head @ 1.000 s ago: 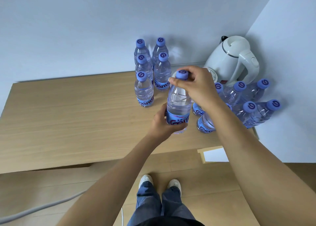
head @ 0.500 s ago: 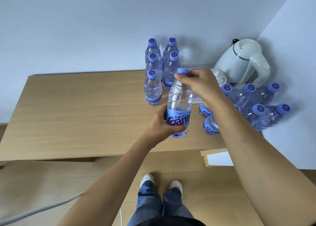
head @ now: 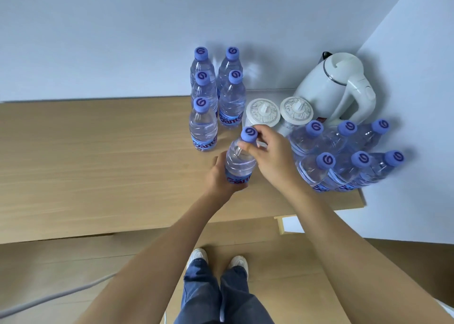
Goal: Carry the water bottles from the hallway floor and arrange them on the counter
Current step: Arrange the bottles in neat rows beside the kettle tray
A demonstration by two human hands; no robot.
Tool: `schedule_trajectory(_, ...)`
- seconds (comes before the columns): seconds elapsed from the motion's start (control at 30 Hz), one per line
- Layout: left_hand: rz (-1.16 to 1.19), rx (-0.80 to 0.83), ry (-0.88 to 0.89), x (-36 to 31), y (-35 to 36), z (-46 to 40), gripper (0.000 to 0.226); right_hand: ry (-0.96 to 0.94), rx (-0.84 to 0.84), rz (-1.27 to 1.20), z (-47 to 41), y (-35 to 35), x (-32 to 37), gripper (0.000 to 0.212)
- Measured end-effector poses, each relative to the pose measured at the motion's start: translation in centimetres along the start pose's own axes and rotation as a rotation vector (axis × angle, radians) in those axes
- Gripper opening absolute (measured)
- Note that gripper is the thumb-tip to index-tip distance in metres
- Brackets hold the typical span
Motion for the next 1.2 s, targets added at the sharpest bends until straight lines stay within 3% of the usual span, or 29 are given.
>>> schedule_trajectory(0.27, -0.085, -0.217, 0.045, 0.3, 1.5, -0.6, 0.087, -0.119, -0.044, 0.09, -0.7, 1.7, -1.0, 0.034)
schedule_trajectory(0.43, 0.002, -0.348, -0.056, -0.1, 1.4, -1.7, 0.068, -0.188, -0.066, 0.119, -1.7, 2.5, -0.8, 0.037)
schedule_trajectory(0.9, 0.046, -0.565, -0.297, -1.1, 2.4, -4.9, 0.042, -0.273, -0.129, 0.116, -5.3, 3.1, 0.2, 0.033)
schedule_trajectory(1.2, 0.126, -0.617, -0.385, -1.5, 3.0, -6.2, 0.042, -0.317, -0.163, 0.164, -7.1, 2.8, 0.5, 0.035)
Point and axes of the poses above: each hand's wrist, its own z-axis away from the middle knuckle, its own y-axis out of the palm, x = y × z, the point moved 2 cm from there along -z, towards the middle knuckle, and after that the axes turned 7 degrees about y, right-handed, at the moved point
